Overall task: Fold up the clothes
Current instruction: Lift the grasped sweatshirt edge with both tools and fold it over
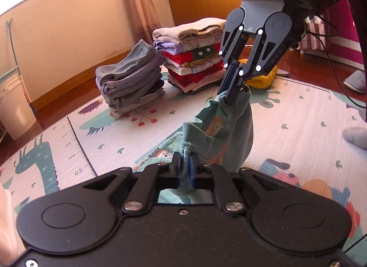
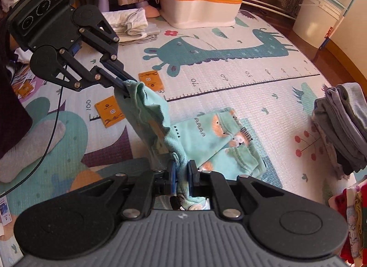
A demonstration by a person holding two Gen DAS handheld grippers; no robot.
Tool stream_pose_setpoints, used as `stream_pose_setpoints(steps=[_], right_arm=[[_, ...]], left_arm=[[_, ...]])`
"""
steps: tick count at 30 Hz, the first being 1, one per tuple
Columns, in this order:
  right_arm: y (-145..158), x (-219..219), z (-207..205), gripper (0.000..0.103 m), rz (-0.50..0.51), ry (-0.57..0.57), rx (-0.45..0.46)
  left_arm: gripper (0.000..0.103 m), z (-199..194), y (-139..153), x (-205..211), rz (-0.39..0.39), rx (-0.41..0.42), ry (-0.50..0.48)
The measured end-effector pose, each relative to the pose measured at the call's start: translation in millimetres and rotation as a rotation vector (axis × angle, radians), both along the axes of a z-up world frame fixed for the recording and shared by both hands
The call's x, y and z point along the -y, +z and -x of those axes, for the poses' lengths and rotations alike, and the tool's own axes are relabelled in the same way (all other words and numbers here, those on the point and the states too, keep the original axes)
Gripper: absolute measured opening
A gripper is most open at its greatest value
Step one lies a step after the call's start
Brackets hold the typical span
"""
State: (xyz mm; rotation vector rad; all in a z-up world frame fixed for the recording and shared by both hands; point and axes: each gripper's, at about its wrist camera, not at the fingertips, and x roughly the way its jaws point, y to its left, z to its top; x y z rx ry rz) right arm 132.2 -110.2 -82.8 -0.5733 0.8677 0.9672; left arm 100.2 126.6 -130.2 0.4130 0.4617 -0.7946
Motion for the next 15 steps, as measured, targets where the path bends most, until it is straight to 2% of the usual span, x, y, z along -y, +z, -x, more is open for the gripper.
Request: stream_pose_setpoints(steps=[6, 15], right_arm=[[-2.8, 3.0, -69.5, 0.012, -0.023, -0.044, -0.033], [-33.1, 19.8, -141.3, 0.012, -0.100, -0.141, -0.107]], left_arm=[[0.006, -62.1, 2.3, -0.4, 0.068, -0.078, 0.056], [0.006, -137.3, -20.3, 7.8, 0.084, -0.194, 0.121]])
